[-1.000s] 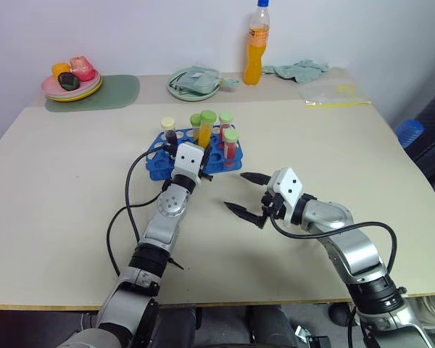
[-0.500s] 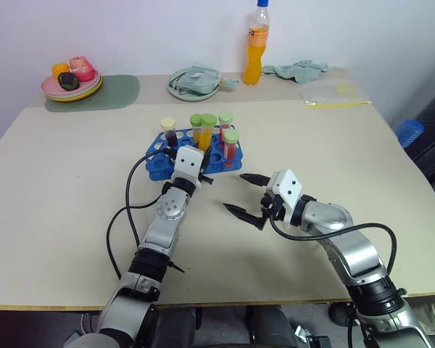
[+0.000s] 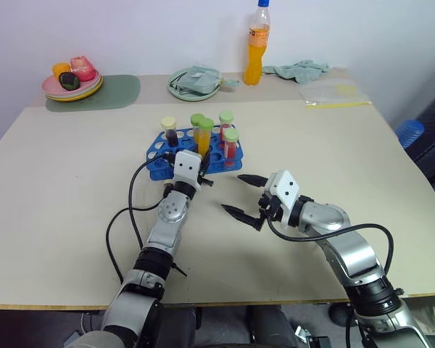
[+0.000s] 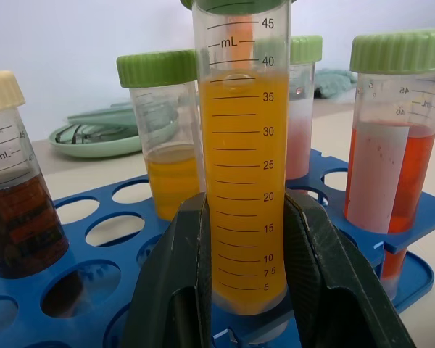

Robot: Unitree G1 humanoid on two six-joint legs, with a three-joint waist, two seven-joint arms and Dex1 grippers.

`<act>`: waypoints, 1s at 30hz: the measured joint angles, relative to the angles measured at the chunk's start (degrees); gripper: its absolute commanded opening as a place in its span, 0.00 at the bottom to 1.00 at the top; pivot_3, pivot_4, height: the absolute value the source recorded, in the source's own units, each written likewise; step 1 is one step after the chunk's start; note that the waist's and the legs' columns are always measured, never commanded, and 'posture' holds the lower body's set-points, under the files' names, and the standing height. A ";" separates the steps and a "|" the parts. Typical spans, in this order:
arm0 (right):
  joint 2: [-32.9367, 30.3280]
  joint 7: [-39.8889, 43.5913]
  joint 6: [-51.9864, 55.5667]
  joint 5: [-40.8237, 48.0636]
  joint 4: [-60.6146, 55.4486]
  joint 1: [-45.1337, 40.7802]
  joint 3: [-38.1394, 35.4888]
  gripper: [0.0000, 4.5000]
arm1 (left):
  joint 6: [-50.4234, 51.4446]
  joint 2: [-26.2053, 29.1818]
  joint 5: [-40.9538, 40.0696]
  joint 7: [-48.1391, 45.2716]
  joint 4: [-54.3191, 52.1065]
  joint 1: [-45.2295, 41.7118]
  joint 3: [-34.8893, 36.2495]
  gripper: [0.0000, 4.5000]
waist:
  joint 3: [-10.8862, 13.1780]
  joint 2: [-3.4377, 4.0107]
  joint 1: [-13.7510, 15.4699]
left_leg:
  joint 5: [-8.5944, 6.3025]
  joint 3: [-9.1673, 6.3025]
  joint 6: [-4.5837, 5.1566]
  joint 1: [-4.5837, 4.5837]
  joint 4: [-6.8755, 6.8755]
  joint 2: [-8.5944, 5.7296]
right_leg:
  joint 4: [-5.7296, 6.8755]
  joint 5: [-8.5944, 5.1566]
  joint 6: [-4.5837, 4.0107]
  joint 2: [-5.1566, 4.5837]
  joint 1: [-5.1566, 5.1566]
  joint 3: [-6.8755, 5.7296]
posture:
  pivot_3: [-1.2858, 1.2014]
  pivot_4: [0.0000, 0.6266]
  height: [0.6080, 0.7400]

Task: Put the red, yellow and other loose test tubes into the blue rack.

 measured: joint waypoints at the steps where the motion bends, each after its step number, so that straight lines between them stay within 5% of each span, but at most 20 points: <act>1: 0.01 0.00 0.00 -0.01 0.00 0.00 0.01 1.00 | -0.42 -0.02 -0.22 -0.28 0.30 -0.02 0.24 0.41 | 0.00 0.00 -0.04 | 0.00 0.00 0.00 0.00 0.00 0.00 | 0.00 0.00 0.00 0.00 0.00 0.00 | 0.52 0.24 1.00; 7: 0.30 0.00 0.03 -0.01 -0.05 0.00 0.36 1.00 | -0.83 0.17 -1.40 -0.81 1.01 0.32 2.12 0.99 | 0.00 0.00 -0.13 | 0.00 -0.01 0.00 0.00 -0.01 0.00 | 0.02 0.00 0.00 0.00 -0.02 0.01 | 0.52 0.24 1.00; 13: 0.33 -0.11 0.46 0.00 -0.55 -0.32 0.28 1.00 | 3.99 2.07 -6.09 -3.01 -15.91 7.33 4.13 0.99 | 0.00 0.00 -0.33 | 0.00 -0.07 -0.01 0.00 -0.04 0.04 | 0.02 0.00 0.00 0.01 -0.05 0.02 | 0.52 0.24 1.00; 21: 0.13 0.64 0.80 0.04 -0.67 -0.35 0.20 1.00 | 27.02 11.63 -14.42 -3.13 -46.51 11.80 10.13 0.99 | 0.00 0.01 -0.09 | -0.01 -0.09 0.01 0.00 -0.01 0.03 | 0.00 0.00 0.00 0.01 0.00 0.03 | 0.52 0.24 1.00; 23: 0.14 0.87 0.80 0.04 -0.57 -0.41 0.20 1.00 | 35.92 13.68 -16.72 -1.44 -51.12 11.61 12.52 0.99 | 0.00 0.01 -0.13 | -0.01 -0.10 0.02 0.01 -0.02 0.03 | 0.01 0.00 0.00 0.03 0.00 0.02 | 0.52 0.24 1.00; 30: 0.38 2.62 0.23 0.02 1.48 -1.82 0.44 1.00 | 97.64 24.32 -19.74 7.60 -61.15 3.57 16.61 0.99 | 0.04 -0.07 -0.29 | -0.03 -0.14 0.06 0.01 0.03 0.02 | 0.11 -0.02 0.02 0.09 0.00 -0.01 | 0.52 0.24 1.00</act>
